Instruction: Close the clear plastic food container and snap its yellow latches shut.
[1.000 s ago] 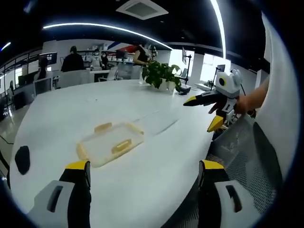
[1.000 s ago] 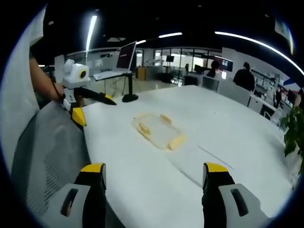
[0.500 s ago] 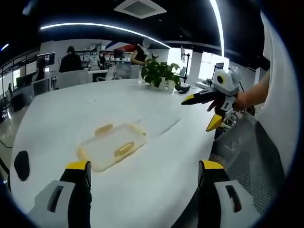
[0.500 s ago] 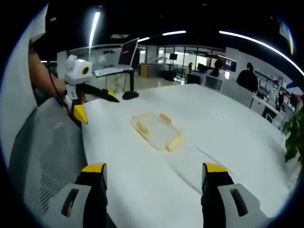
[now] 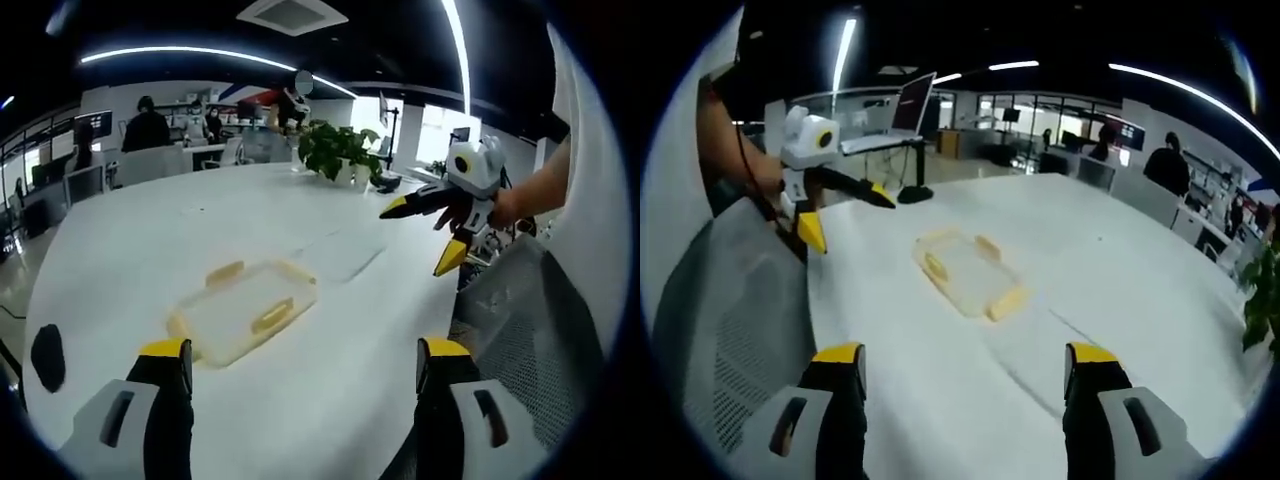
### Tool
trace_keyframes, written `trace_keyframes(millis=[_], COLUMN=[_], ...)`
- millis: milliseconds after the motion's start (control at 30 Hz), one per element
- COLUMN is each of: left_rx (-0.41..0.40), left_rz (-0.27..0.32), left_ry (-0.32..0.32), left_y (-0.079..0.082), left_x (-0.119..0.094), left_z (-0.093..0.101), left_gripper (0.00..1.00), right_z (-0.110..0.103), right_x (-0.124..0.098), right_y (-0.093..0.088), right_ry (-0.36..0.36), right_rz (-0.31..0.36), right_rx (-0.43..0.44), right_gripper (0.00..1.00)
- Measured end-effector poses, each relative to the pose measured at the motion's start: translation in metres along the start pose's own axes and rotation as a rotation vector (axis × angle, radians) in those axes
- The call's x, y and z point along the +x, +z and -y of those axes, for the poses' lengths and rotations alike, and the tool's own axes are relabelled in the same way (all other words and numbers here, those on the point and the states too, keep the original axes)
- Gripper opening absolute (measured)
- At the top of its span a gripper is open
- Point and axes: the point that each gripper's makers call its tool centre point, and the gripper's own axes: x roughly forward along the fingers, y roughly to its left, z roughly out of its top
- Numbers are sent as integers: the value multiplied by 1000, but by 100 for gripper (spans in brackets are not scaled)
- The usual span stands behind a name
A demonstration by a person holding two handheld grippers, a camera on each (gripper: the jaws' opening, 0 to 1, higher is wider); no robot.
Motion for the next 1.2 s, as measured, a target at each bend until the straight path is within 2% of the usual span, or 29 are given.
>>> trace_keyframes(millis=[633, 900, 1000, 1200], left_rx=[48, 57, 61, 84], left_rz=[-33, -43, -49, -65], left_ry=[-20, -26, -30, -38], left_y=[3, 1, 1, 0], left_x=[12, 17, 19, 22], left_z=[-16, -21, -23, -27], left_gripper=[92, 92, 92, 91], right_z=[11, 13, 12, 15], right_x=[15, 24, 29, 36], right_y=[9, 7, 5, 9], right_ry=[26, 48, 68, 84], right_rz=[-6, -27, -52, -56], right_rx=[-41, -56, -81, -96], right_gripper=[80, 79, 75, 75])
